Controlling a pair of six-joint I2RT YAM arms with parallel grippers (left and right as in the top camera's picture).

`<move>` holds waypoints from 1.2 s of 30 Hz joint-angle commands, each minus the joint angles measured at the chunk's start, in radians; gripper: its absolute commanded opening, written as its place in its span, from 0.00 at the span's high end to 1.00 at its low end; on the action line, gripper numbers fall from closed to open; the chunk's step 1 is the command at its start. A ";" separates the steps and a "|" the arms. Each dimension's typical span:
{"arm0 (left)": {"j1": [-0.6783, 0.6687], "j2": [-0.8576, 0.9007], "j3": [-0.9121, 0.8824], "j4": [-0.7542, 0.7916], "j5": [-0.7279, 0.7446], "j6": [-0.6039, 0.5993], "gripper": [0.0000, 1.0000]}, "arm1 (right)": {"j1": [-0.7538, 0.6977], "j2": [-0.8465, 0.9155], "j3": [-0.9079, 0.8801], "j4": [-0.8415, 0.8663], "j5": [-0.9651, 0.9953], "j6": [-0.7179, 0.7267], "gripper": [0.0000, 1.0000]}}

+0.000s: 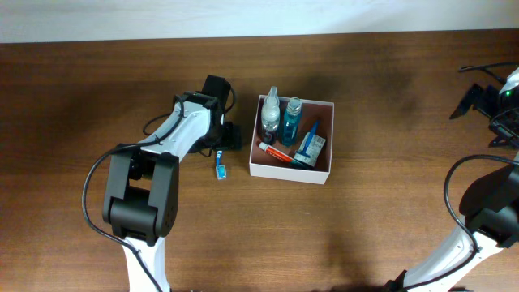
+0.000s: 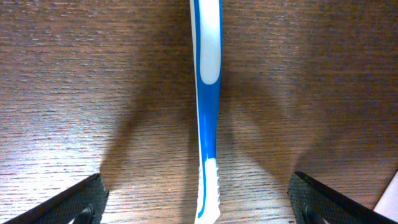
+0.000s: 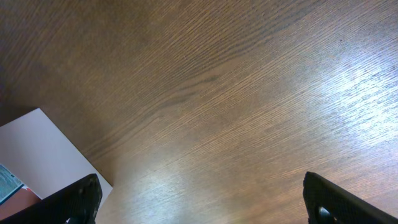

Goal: Pack container
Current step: 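Lower the left gripper and grasp the toothbrush handle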

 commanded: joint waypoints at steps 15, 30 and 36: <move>0.005 0.010 -0.007 0.000 -0.025 -0.009 0.53 | -0.003 -0.002 -0.003 0.004 0.009 -0.010 0.01; 0.005 0.010 -0.009 0.013 -0.040 -0.008 0.62 | -0.003 -0.002 -0.003 0.004 0.009 -0.010 0.01; 0.005 0.010 -0.008 0.013 -0.041 -0.008 0.67 | -0.003 -0.002 -0.003 0.004 0.009 -0.010 0.01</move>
